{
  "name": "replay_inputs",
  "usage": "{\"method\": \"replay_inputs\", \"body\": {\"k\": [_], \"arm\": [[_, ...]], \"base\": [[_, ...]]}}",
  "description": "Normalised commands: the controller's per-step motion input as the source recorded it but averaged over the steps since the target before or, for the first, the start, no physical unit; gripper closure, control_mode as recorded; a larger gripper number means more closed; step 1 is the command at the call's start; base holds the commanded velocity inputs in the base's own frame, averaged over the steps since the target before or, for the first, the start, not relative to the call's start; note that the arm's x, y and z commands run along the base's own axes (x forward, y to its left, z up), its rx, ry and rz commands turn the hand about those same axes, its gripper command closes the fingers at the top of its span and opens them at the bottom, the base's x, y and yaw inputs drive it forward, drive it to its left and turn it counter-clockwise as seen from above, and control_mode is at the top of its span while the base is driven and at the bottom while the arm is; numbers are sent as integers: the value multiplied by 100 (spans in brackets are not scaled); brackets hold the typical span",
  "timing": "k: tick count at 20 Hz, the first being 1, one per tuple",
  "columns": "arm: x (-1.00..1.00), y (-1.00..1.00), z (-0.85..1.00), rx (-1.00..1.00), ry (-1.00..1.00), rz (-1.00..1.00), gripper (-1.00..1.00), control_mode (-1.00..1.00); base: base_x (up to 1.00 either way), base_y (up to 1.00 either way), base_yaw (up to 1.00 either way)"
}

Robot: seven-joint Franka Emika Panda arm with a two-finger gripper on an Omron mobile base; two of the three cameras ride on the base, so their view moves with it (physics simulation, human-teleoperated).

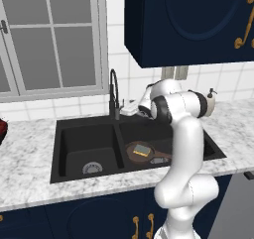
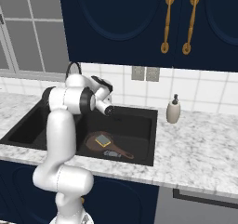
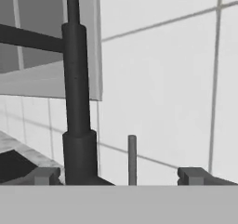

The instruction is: Pick the pan and sponge and place them into the sink. Then turn on the water.

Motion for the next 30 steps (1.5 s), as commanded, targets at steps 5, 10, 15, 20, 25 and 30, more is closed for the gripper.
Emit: {"method": "replay_inputs", "body": {"k": [5,10,15,20,25,30], "arm": [[43,7,-20,0,0,0,-100,-100],[50,11,-14,0,0,0,-100,-100],[58,18,-13,0,0,0,-100,-100],[56,22,-13,0,0,0,-100,-100],[52,32,-11,0,0,-2,100,-100],[50,13,-10,0,0,-1,100,-100]], "base": [[0,0,0],[0,0,0],[0,0,0],[0,0,0],[0,0,0],[0,0,0]]}}
